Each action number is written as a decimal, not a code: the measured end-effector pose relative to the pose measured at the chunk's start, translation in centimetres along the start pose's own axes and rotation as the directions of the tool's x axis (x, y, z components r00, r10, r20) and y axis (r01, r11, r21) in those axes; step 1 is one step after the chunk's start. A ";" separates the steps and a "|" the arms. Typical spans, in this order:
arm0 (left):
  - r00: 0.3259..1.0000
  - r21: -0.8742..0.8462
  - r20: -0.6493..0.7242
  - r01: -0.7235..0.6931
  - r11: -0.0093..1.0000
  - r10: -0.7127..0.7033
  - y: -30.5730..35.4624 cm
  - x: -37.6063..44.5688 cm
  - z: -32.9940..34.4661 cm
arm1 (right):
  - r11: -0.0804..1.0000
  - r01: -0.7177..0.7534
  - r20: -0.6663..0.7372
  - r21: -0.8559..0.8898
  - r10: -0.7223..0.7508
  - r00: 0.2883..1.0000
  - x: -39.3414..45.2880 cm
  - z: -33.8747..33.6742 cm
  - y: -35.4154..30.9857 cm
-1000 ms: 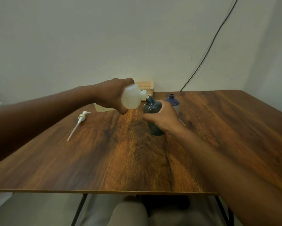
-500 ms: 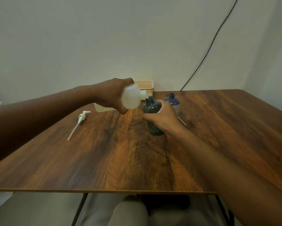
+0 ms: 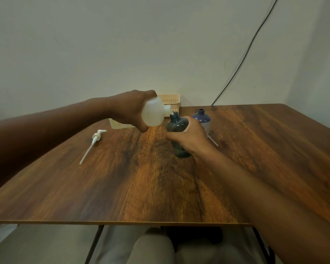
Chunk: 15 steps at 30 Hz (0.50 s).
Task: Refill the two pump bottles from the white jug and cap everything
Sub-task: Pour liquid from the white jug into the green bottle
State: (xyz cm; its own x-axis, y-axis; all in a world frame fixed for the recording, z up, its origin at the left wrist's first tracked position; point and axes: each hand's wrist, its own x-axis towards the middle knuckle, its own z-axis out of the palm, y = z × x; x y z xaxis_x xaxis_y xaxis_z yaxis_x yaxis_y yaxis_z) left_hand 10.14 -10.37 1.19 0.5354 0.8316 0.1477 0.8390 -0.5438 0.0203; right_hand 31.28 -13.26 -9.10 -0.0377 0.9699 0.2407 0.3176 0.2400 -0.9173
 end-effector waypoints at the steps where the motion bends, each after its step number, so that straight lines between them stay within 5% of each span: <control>1: 1.000 0.000 0.000 0.001 1.000 -0.001 0.0 0.0 0.0 | 1.000 0.000 -0.001 0.000 0.000 1.000 0.0 0.1 0.0; 15: 1.000 0.003 0.011 0.005 1.000 -0.005 0.6 -0.1 -0.2 | 1.000 0.009 0.005 0.005 -0.009 1.000 0.1 -0.1 0.3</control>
State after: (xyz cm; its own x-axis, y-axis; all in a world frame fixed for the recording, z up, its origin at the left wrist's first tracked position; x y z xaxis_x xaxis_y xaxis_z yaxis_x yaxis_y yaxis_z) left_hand 10.53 -10.77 1.40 0.5325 0.8353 0.1370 0.8417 -0.5396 0.0184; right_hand 31.44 -13.05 -9.36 -0.0456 0.9679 0.2471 0.3122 0.2487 -0.9169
